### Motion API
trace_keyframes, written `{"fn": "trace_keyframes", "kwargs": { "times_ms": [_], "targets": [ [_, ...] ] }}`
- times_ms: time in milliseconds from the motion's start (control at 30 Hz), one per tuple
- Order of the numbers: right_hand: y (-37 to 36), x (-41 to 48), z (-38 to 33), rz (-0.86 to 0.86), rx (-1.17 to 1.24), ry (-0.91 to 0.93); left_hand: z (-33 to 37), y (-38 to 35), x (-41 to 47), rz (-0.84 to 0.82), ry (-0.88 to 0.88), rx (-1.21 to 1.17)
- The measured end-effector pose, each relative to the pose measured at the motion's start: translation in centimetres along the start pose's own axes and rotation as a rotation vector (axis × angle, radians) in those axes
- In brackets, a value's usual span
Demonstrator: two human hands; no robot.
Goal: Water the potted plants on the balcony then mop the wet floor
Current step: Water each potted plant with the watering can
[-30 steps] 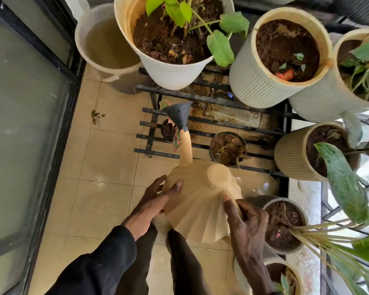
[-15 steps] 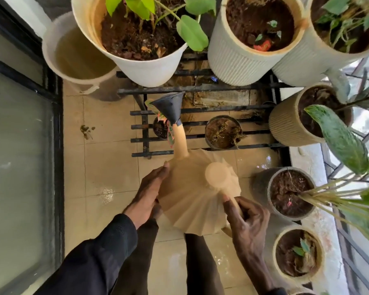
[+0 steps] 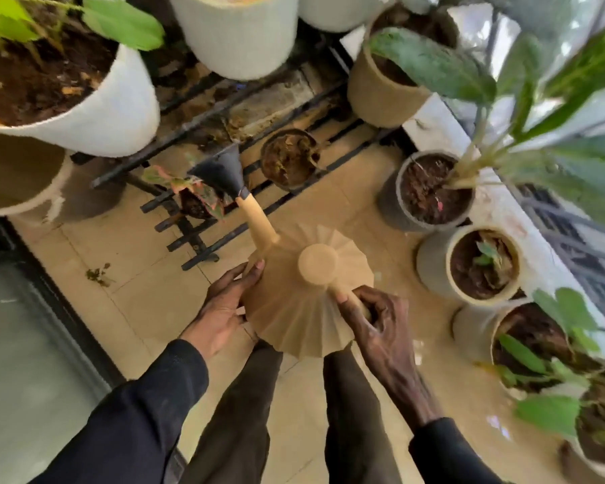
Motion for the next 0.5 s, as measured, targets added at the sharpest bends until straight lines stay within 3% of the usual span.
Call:
{"fn": "trace_keyframes", "kwargs": {
  "times_ms": [200,500],
  "targets": [
    [3.3,-5.9,5.7,0.161,0.055,-0.157,-3.2,-4.3,-1.3,-0.120,0.027,0.208],
    [10.8,-18.9,16.4,0.636,0.147,-0.295,-13.6,-14.8,-6.8,-0.362,0.037,0.562]
  ]
}}
Point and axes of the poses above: each hand's wrist, its own x-axis towards the middle knuckle, its own y-axis out of the back of the hand, z = x × y, the point moved 8 cm from there along x, towards the middle knuckle, and after that the axes turned 5 degrees about -y, right-handed, at the moved point
